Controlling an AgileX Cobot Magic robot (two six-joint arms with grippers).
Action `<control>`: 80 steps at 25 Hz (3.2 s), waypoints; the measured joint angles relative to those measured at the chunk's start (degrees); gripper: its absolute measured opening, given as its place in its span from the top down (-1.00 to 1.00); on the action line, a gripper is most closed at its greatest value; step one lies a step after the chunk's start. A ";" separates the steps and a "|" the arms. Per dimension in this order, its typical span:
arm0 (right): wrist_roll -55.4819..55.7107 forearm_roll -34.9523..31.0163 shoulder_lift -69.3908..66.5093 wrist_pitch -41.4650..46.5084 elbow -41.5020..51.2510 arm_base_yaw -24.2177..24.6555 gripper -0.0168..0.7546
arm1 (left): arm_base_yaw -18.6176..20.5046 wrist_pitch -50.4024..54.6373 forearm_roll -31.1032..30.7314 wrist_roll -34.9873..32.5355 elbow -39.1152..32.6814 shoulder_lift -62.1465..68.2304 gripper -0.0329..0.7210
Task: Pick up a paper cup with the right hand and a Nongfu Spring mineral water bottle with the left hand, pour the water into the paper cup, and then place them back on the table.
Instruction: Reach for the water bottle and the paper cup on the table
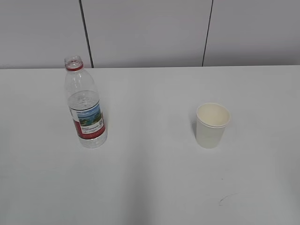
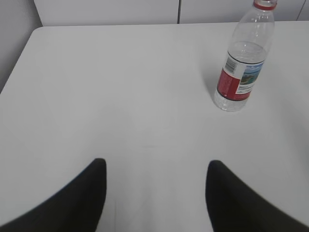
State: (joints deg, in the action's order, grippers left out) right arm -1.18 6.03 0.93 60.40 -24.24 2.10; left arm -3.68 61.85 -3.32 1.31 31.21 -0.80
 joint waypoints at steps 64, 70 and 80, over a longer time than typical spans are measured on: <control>11.02 3.97 -72.63 -102.54 10.83 0.00 -0.54 | -12.05 -89.91 -1.42 1.39 -12.85 58.93 -0.13; 17.95 19.22 -83.10 -120.11 16.07 0.00 -0.54 | -12.67 -90.48 -1.42 1.72 -12.97 59.20 -0.12; 18.08 20.09 -98.96 -125.35 16.93 0.00 -0.54 | -12.67 -90.20 -1.42 2.03 -12.97 59.20 -0.11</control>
State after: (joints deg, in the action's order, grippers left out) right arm 16.90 26.12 -98.03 -64.96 -7.31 2.10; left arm -16.35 -28.35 -4.74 3.34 18.24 58.39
